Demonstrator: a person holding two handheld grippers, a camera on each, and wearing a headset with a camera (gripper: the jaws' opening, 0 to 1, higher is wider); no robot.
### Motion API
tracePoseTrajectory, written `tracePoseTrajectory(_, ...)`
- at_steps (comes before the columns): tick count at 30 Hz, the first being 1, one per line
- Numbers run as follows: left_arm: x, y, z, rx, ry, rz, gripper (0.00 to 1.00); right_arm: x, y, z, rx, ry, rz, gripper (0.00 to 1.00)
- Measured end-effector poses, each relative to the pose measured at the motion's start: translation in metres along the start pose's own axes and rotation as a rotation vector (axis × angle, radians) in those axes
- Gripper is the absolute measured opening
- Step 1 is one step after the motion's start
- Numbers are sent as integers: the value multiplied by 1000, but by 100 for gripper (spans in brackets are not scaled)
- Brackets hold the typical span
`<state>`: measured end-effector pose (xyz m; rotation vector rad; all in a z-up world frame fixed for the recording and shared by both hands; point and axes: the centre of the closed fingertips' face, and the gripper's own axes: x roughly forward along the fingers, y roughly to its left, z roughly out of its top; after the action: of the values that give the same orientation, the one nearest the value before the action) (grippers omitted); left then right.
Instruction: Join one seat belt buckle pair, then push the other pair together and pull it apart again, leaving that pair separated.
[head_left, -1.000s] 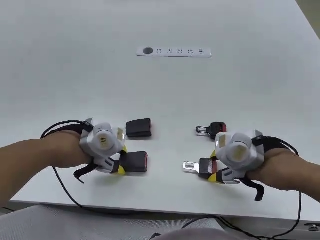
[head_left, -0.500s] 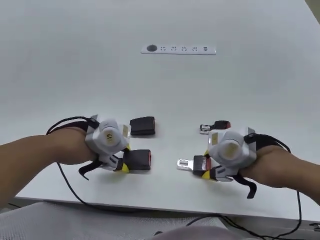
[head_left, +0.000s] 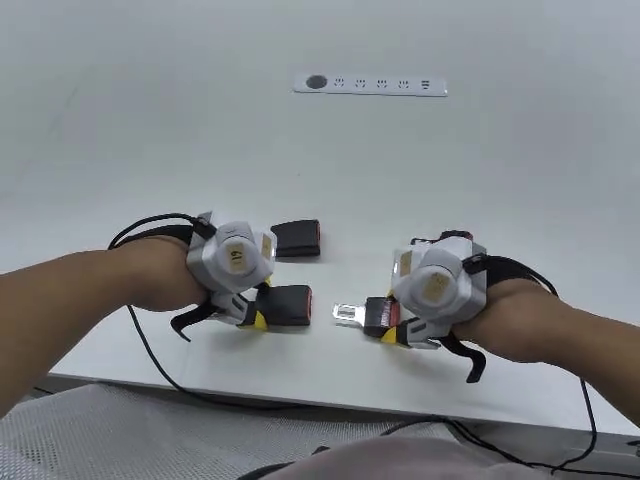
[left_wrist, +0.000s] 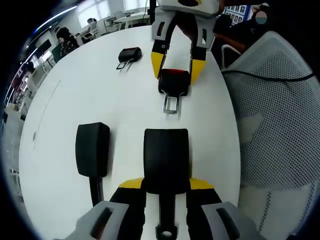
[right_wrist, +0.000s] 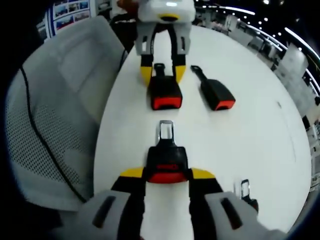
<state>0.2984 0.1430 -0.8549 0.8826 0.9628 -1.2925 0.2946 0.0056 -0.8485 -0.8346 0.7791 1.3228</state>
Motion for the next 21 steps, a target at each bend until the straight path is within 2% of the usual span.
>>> tracePoseTrajectory(9, -1, -3, 3, 25, 17, -8, 31, 10, -1, 17, -35, 3, -3, 32)
tracePoseTrajectory(17, -2, -4, 5, 27, 32, -8, 31, 12, 0, 25, -68, 3, -5, 32)
tracePoseTrajectory(21, -2, -4, 5, 39, 38, -12, 31, 14, 0, 27, -63, -3, -8, 32)
